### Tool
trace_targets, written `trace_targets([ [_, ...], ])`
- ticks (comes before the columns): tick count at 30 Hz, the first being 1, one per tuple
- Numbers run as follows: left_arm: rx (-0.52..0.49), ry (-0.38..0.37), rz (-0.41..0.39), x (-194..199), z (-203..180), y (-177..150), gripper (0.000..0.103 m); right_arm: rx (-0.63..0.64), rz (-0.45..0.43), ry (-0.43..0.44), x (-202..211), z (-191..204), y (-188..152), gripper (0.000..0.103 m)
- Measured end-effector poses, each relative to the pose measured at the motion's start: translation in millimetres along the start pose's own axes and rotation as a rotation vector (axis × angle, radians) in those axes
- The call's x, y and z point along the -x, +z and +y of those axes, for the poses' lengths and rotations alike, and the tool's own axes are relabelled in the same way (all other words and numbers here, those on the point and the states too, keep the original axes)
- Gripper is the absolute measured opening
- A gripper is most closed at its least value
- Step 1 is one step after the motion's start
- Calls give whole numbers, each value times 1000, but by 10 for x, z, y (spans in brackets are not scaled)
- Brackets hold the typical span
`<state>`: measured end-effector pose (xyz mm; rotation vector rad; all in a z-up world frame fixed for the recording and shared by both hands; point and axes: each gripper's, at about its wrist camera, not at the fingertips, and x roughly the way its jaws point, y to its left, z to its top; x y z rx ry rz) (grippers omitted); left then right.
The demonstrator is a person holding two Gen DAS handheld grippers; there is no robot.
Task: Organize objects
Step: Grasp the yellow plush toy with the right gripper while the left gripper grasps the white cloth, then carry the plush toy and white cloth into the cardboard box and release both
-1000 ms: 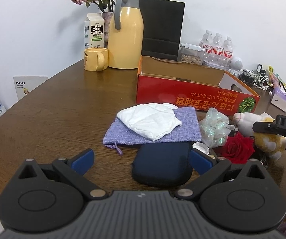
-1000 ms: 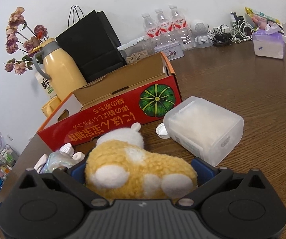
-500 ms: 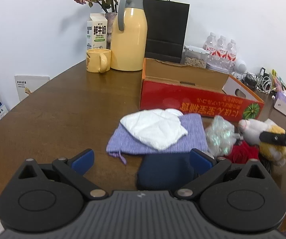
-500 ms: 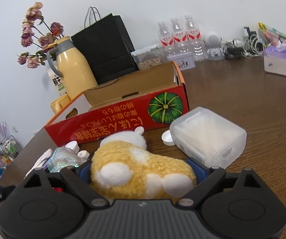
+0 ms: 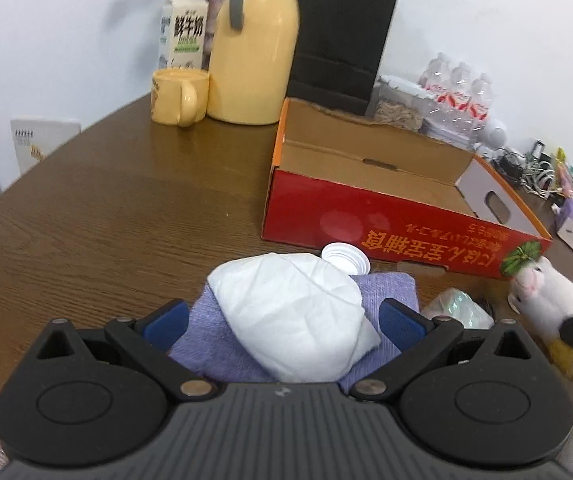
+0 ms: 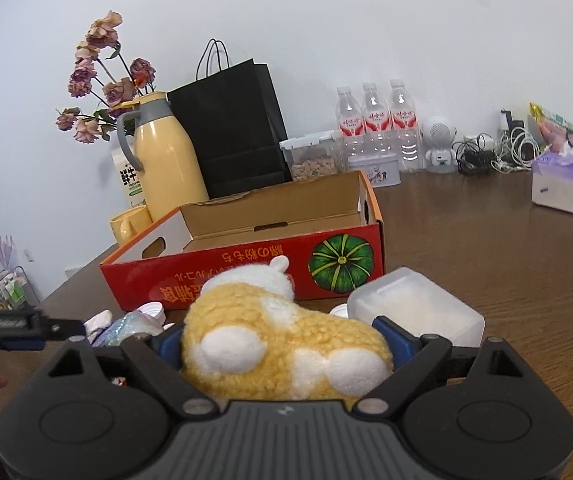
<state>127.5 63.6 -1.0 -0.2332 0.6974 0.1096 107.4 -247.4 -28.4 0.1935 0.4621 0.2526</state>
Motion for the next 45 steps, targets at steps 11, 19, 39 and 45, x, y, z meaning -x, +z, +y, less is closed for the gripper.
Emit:
trace_targets([
  [11,78,-32,19,-80,0,-44,82,39,-16,-2,39,98,9,92],
  [19,51,-34,-18,2,-4,-83,71,47,-16,-4,47,115,1,92],
  [39,-133,-84,-319,447,-479,461,71,179,-194,-45,-117,368,613,92],
  [45,-143,-89,-343,132,-748,806,72,217,-207,-105,-601,503,934,92],
])
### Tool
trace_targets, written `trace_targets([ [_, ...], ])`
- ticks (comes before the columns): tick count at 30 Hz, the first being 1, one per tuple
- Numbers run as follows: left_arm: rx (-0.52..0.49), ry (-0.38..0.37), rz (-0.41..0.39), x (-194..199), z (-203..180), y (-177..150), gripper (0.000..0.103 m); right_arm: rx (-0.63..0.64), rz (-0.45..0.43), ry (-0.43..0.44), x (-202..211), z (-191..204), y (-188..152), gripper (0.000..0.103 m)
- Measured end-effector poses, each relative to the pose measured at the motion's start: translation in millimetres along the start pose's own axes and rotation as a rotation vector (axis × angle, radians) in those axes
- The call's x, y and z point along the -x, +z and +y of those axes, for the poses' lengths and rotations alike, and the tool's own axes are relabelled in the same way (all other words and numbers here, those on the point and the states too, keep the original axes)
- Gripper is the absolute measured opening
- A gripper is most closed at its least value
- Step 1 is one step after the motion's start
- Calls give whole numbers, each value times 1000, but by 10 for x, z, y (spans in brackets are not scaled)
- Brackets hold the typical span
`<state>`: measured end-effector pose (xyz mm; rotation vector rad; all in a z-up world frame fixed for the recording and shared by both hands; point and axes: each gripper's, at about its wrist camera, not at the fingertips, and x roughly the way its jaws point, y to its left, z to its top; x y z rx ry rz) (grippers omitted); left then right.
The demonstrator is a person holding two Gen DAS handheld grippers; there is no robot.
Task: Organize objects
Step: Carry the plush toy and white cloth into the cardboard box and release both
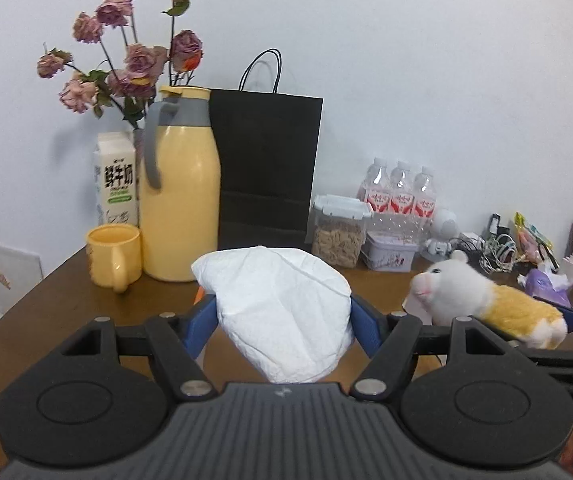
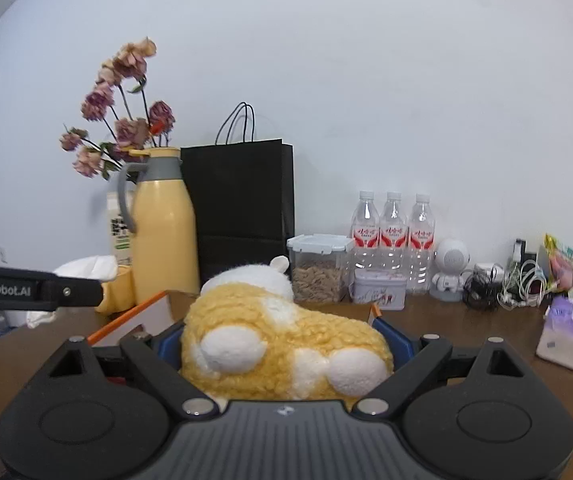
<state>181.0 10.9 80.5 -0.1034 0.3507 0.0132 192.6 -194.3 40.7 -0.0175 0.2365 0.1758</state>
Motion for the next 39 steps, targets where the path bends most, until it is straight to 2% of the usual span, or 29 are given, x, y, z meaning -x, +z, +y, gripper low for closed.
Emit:
trace_targets([
  [3,-1,26,8,-294,-58,61,72,9,25,-22,-351,28,45,92],
  [5,3,69,21,-518,-81,70,72,7,60,-36,-594,22,31,92],
  [8,9,126,72,-849,-83,29,72,-24,111,-58,-899,-43,-73,92],
  [13,0,110,167,-1152,-49,-169,72,-56,206,-23,-1132,-141,-258,92],
  [18,-3,105,208,-1202,-27,-264,73,-62,289,-23,-1246,-138,-373,94],
  [20,-1,110,214,-1210,-20,-281,76,-55,296,-30,-1235,-128,-393,95],
  [23,-5,119,198,-1187,-15,-289,85,-46,290,-32,-1185,-103,-420,102],
  [25,-10,125,177,-1162,-23,-279,103,-42,284,-32,-1161,-93,-426,103],
  [33,5,125,100,-961,-53,-174,103,-48,226,-24,-1012,-103,-303,103],
  [39,-1,98,8,-619,-122,24,103,-43,154,11,-706,-74,-77,103],
])
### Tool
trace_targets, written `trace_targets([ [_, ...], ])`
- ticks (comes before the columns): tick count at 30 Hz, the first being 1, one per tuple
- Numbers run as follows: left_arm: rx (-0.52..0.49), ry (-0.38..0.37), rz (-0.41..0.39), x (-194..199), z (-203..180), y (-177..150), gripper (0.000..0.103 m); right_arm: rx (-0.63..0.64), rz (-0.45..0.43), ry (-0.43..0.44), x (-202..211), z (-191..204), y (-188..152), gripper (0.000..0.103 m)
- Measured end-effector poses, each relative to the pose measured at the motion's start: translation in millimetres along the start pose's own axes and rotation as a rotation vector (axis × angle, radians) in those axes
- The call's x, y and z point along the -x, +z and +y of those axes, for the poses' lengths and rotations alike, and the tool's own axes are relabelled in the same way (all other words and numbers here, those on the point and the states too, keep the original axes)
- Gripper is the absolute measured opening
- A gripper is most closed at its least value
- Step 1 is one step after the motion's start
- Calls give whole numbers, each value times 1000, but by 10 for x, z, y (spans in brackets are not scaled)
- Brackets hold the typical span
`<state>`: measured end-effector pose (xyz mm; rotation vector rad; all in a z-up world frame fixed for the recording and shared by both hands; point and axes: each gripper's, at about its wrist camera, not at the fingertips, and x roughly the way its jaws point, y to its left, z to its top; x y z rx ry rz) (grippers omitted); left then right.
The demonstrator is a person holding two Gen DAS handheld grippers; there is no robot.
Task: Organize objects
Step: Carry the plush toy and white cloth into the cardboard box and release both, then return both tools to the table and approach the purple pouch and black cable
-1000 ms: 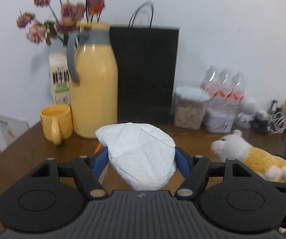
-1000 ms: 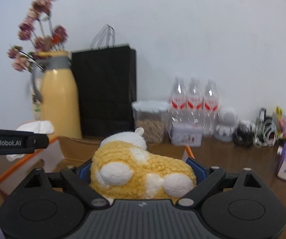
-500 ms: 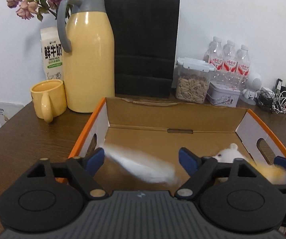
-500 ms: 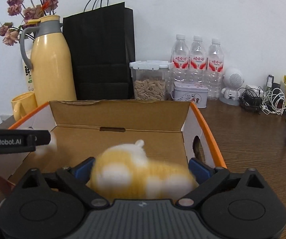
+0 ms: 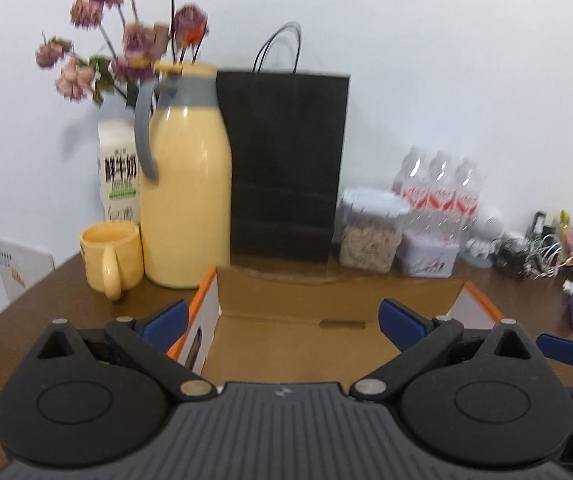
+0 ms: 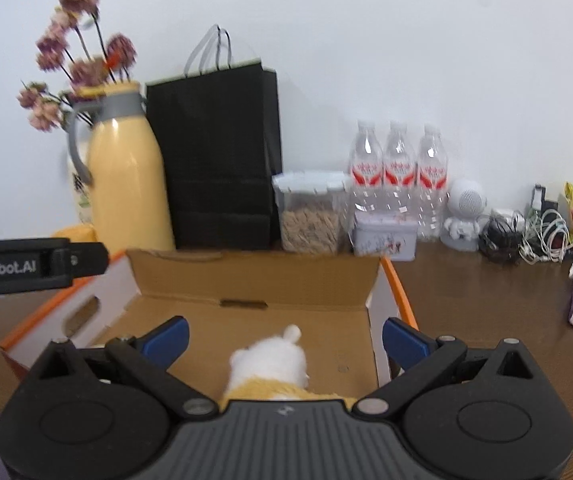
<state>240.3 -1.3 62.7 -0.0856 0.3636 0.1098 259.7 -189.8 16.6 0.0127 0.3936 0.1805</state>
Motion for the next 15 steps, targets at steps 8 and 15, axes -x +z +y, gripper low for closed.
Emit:
trace_targets([
  [8,-34,-29,-30,463,-32,54,103,18,-57,38,576,34,38,103],
  [15,-54,-50,-36,902,65,-66,103,20,-56,51,1053,20,-138,103],
])
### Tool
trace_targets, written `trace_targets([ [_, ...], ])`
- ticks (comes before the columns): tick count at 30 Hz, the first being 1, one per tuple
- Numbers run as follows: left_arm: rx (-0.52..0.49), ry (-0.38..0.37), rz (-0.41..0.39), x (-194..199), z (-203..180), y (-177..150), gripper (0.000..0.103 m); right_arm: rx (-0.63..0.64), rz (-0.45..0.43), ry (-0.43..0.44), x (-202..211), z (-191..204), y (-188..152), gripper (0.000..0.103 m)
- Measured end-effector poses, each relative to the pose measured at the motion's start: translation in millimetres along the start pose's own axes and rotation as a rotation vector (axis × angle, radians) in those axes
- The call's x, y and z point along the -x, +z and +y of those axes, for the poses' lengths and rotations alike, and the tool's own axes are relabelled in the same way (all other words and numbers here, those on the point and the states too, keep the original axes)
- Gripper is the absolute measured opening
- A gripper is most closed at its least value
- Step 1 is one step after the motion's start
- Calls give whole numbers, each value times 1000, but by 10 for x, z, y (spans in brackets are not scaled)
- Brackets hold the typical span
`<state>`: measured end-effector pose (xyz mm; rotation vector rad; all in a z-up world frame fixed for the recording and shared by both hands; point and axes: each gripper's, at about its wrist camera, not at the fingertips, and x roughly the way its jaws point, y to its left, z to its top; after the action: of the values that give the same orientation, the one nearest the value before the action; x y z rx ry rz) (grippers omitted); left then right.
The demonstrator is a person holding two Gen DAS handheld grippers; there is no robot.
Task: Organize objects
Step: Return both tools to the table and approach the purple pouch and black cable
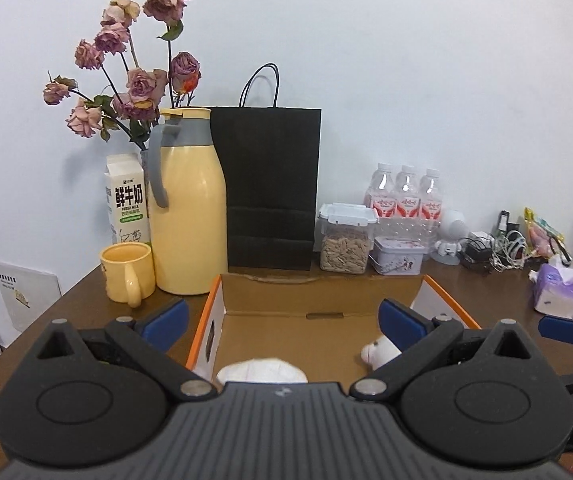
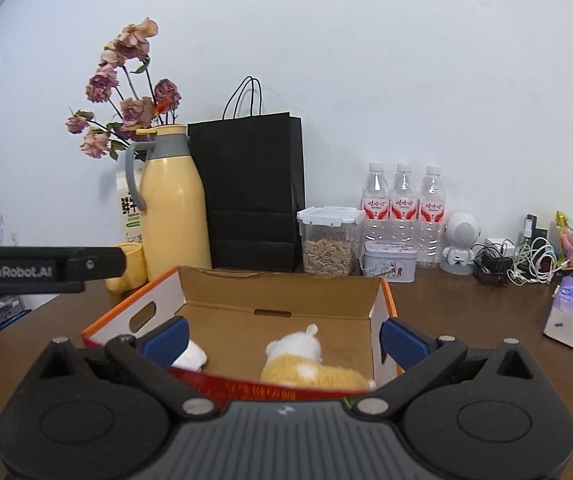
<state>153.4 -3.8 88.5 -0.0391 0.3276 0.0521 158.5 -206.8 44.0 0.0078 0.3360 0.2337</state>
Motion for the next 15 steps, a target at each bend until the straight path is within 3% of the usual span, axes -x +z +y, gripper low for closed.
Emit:
trace_targets([
  [15,-59,-3,95,674,275,-640,103,14,122,36,685,102,-652,103],
])
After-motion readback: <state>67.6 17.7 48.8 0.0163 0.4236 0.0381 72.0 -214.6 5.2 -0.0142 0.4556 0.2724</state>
